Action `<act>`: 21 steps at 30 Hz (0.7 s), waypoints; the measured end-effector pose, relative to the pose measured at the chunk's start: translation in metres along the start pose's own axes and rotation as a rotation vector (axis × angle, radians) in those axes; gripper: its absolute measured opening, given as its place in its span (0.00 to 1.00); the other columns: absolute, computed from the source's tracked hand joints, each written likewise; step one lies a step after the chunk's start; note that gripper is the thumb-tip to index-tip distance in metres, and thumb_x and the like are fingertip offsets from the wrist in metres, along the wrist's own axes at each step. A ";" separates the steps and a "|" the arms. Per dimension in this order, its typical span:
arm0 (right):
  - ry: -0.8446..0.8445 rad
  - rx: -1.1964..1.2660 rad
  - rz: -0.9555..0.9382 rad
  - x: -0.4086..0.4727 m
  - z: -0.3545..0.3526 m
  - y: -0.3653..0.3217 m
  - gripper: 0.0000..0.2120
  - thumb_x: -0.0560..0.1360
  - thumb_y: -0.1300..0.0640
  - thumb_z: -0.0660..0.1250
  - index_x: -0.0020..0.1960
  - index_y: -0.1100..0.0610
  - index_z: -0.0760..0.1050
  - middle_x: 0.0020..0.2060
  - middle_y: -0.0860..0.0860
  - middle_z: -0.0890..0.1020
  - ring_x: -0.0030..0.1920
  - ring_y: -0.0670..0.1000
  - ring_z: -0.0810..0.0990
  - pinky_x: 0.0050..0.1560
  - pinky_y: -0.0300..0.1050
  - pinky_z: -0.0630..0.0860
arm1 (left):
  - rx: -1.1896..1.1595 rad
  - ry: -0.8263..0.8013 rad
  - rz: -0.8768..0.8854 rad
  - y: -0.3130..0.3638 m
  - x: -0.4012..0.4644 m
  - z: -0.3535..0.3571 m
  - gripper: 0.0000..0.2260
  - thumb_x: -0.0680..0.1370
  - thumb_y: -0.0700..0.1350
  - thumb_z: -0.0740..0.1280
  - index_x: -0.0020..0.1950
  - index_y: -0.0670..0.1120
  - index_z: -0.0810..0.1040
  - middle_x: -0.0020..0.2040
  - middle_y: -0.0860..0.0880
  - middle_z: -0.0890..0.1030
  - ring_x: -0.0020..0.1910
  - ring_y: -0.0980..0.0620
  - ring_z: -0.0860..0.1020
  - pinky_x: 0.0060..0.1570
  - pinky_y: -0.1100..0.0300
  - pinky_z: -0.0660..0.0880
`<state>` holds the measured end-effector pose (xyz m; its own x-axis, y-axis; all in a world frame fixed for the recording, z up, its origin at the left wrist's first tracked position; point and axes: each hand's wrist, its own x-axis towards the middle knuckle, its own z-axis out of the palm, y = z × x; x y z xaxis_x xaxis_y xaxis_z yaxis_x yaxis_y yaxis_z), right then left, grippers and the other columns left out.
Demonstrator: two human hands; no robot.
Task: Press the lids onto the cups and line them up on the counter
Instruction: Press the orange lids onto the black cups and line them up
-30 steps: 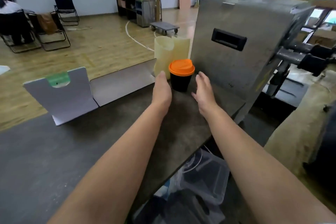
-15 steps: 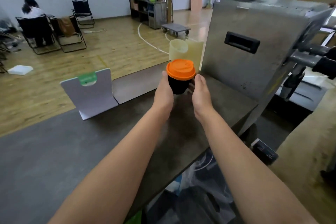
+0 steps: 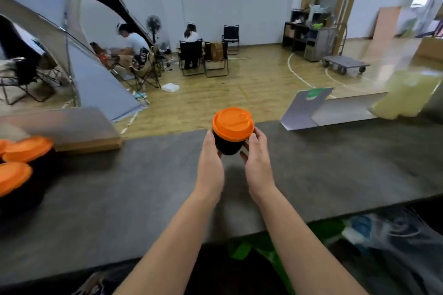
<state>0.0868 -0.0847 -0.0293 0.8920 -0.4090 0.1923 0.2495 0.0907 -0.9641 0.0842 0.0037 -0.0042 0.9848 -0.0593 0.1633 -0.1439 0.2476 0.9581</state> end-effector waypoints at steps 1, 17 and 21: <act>-0.036 0.000 0.006 -0.015 0.030 0.005 0.15 0.78 0.43 0.53 0.63 0.42 0.68 0.63 0.48 0.76 0.66 0.48 0.74 0.70 0.54 0.68 | 0.010 0.046 -0.001 0.004 -0.007 -0.033 0.17 0.86 0.51 0.47 0.66 0.58 0.74 0.63 0.60 0.78 0.61 0.68 0.74 0.72 0.57 0.66; -0.194 -0.111 0.142 -0.135 0.230 0.054 0.14 0.84 0.50 0.52 0.65 0.50 0.71 0.60 0.49 0.78 0.61 0.47 0.76 0.66 0.49 0.72 | 0.052 0.253 -0.168 0.038 -0.056 -0.277 0.24 0.86 0.55 0.43 0.71 0.50 0.73 0.65 0.54 0.77 0.64 0.60 0.73 0.68 0.59 0.66; -0.193 -0.133 0.111 -0.136 0.225 0.057 0.11 0.82 0.48 0.52 0.58 0.42 0.72 0.58 0.46 0.79 0.61 0.47 0.76 0.66 0.51 0.72 | 0.059 0.253 -0.178 0.028 -0.056 -0.276 0.24 0.85 0.57 0.43 0.66 0.51 0.75 0.62 0.55 0.78 0.61 0.62 0.74 0.64 0.62 0.68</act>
<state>0.0642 0.1801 -0.0693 0.9697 -0.2216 0.1027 0.1053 -0.0001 -0.9944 0.0522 0.2808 -0.0518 0.9869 0.1479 -0.0650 0.0349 0.1976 0.9797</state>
